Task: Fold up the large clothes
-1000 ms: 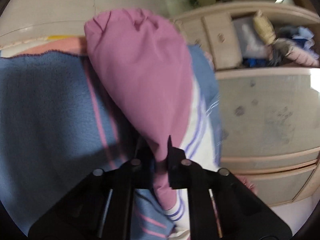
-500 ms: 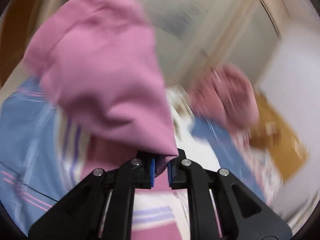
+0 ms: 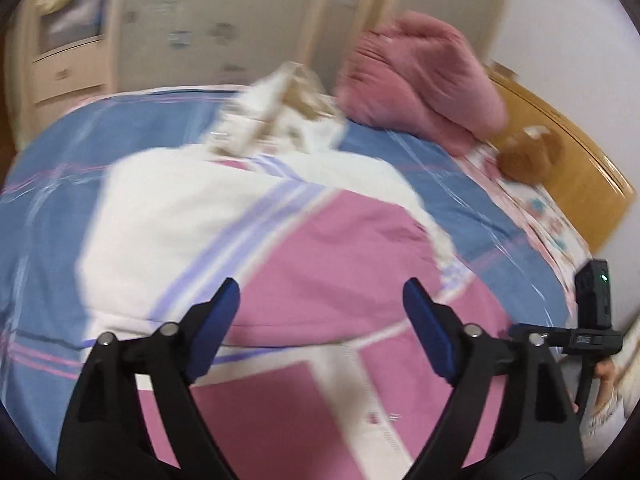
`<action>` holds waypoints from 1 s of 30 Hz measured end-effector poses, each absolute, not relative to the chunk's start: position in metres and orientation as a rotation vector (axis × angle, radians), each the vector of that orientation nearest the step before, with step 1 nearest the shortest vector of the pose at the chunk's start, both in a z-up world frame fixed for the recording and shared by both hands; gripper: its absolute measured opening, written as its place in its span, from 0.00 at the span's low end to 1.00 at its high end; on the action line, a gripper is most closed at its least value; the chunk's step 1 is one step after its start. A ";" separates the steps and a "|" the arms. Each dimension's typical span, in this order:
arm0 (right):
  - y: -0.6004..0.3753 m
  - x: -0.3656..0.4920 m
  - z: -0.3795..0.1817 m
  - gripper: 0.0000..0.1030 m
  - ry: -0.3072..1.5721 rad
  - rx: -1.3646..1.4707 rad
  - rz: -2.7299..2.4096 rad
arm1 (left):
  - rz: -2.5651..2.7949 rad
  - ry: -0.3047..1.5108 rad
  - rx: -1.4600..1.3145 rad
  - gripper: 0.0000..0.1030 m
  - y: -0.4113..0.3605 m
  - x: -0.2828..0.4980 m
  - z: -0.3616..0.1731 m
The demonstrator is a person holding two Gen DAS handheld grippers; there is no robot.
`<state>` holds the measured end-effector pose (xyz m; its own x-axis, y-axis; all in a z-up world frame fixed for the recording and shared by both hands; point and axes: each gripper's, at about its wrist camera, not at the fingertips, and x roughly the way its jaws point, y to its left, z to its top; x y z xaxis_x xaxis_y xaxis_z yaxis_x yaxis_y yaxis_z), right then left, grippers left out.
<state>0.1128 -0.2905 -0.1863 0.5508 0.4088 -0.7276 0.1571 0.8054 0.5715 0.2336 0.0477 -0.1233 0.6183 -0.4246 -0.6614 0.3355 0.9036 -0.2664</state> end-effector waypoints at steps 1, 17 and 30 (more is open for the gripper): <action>-0.288 0.121 -0.183 0.99 0.980 0.654 0.180 | -0.399 0.803 -0.151 0.83 0.063 0.239 -0.124; -0.188 0.243 -0.215 0.89 1.114 0.395 0.241 | -0.109 0.972 -0.395 0.83 0.147 0.304 -0.200; -0.192 0.240 -0.200 0.65 1.046 0.315 0.239 | -0.067 1.036 -0.593 0.85 0.199 0.297 -0.194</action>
<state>0.2399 -0.1917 -0.2002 0.4819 0.3404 -0.8074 -0.0438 0.9297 0.3658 0.2968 0.1987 -0.1940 0.5224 -0.3245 -0.7885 -0.2197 0.8423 -0.4922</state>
